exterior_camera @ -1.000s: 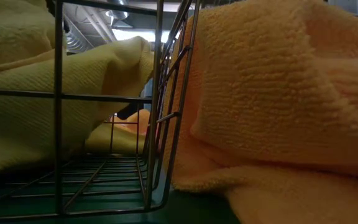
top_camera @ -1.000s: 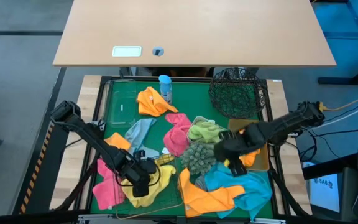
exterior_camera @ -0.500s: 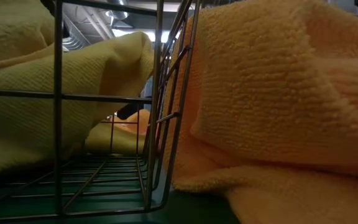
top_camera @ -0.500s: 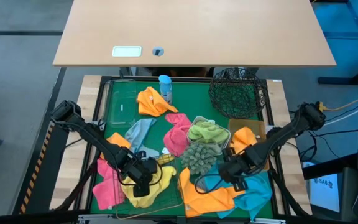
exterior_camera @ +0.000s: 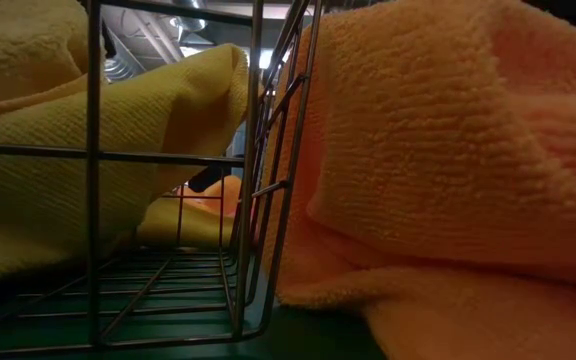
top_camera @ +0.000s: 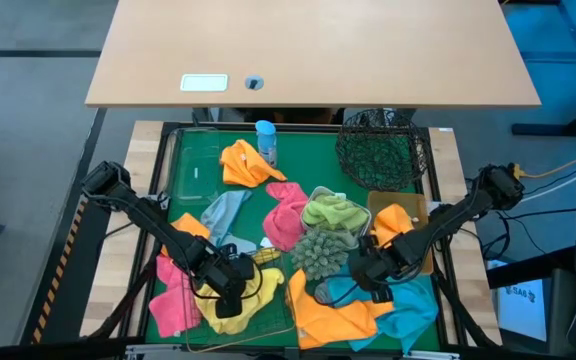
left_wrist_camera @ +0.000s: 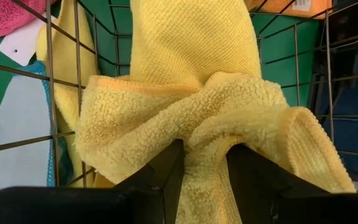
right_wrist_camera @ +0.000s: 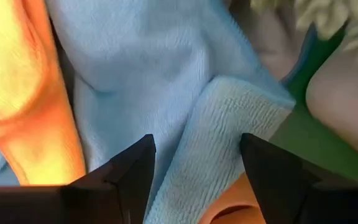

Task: Sort microfiber towel by color & place in baskets
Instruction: Put the yellow microfiber cloth into the gold wire basket

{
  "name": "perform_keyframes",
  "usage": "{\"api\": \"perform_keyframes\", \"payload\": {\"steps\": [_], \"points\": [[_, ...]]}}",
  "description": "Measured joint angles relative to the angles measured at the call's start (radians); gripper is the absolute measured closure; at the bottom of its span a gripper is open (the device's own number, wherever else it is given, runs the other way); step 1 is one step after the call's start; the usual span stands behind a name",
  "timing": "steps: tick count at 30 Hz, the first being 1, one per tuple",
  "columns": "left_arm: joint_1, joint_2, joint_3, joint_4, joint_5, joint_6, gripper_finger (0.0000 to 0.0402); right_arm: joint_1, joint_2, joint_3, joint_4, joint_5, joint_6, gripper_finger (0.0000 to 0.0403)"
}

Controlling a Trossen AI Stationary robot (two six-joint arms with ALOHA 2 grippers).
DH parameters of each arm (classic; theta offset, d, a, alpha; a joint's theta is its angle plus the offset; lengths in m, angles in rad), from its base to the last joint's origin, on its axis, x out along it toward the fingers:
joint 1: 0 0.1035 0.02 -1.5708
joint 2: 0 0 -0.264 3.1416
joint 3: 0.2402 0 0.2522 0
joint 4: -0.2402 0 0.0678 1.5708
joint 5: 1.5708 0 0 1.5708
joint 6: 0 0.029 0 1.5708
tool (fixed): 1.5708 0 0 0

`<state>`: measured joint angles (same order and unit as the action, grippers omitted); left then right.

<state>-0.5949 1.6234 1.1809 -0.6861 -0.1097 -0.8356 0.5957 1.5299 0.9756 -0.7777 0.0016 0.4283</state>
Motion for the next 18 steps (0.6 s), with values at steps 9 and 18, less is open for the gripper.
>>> {"api": "perform_keyframes", "payload": {"steps": [9,18], "points": [[0.000,0.000,0.000,0.000,0.000,0.000,0.0283,0.000,0.000,-0.014,0.004,0.007,0.020,0.0166],[0.005,-0.015,0.000,0.001,0.059,-0.002,0.0283,0.000,0.000,-0.014,0.004,0.007,0.020,0.0206]]}}
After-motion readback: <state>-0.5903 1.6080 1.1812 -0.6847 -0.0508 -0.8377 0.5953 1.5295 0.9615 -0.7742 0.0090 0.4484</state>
